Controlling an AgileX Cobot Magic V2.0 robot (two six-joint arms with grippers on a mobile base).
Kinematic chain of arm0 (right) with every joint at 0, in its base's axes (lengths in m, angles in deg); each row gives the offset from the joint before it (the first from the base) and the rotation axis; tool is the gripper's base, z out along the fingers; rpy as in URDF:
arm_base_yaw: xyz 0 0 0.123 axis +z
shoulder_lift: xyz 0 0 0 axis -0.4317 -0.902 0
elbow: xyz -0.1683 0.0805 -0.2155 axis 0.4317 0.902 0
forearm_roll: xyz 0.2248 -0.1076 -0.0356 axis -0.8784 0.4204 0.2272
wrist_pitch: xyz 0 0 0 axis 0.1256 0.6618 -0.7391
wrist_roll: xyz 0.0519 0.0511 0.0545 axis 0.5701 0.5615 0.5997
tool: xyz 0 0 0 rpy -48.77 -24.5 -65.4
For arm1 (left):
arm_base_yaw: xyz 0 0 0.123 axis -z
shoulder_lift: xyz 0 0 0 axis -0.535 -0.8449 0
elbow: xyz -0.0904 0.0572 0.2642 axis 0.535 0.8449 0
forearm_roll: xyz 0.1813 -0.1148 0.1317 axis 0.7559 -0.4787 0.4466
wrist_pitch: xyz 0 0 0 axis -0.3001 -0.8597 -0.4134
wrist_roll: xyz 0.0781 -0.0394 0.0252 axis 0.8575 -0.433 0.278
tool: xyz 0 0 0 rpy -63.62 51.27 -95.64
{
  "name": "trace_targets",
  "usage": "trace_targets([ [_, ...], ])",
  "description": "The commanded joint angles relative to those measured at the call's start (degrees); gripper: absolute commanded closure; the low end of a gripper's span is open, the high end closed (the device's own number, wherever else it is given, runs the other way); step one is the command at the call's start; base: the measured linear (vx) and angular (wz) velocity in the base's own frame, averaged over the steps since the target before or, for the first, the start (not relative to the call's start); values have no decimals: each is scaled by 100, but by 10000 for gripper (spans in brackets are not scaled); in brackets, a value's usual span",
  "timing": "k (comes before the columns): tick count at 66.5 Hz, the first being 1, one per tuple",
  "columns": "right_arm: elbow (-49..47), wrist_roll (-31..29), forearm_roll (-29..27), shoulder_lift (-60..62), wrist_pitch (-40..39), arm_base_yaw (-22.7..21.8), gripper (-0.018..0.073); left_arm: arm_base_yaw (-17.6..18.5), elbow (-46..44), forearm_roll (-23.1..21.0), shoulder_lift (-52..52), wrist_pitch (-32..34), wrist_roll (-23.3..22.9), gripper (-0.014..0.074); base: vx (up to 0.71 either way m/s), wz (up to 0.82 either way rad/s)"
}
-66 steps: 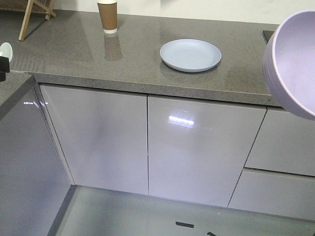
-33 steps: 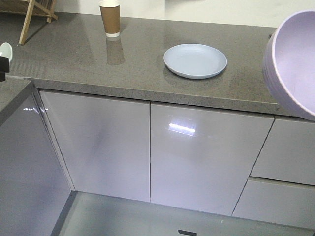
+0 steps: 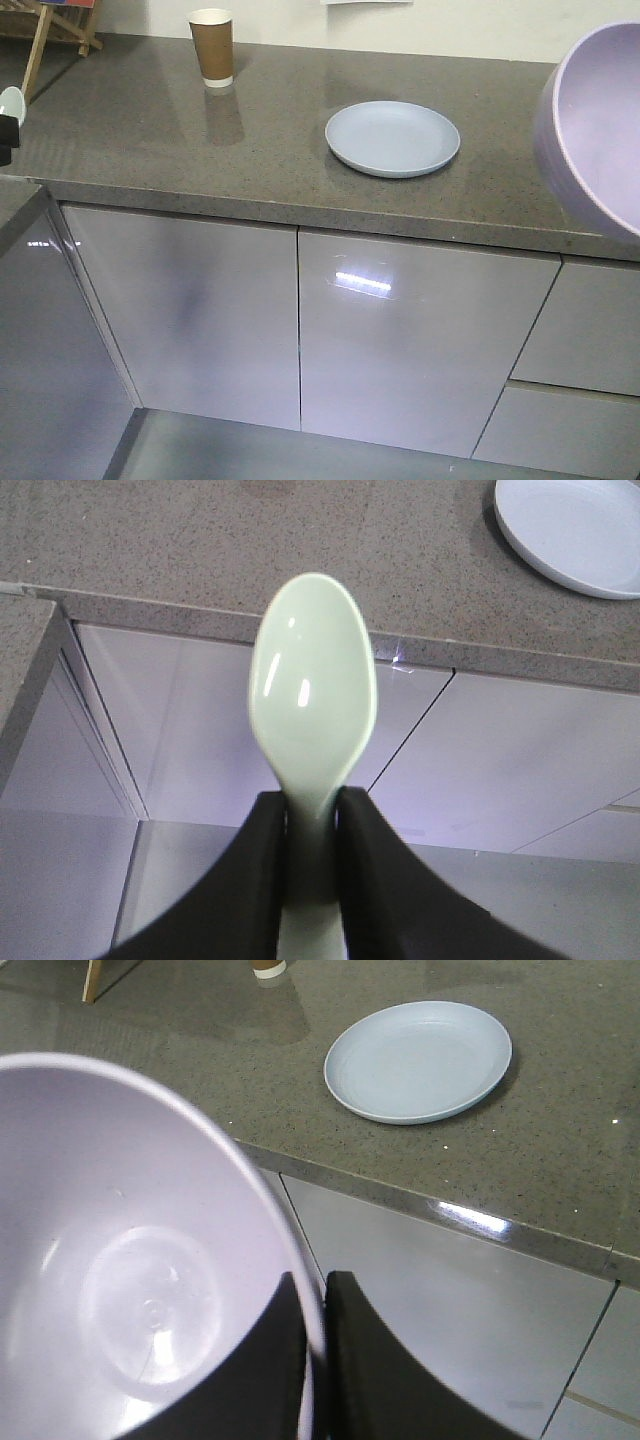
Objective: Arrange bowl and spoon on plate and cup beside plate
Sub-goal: 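Drive toward the counter with the pale blue plate and paper cup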
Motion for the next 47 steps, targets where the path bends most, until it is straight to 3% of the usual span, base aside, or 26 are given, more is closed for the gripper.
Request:
trace_targets([
  [1, -177, -31, -316, 80, -220, -36, 563, 31, -133, -105, 135, 289, -31, 602, 9, -3],
  [47, -177, -31, -316, 80, -220, -36, 563, 31, -133, -105, 135, 289, -31, 602, 8, -3],
])
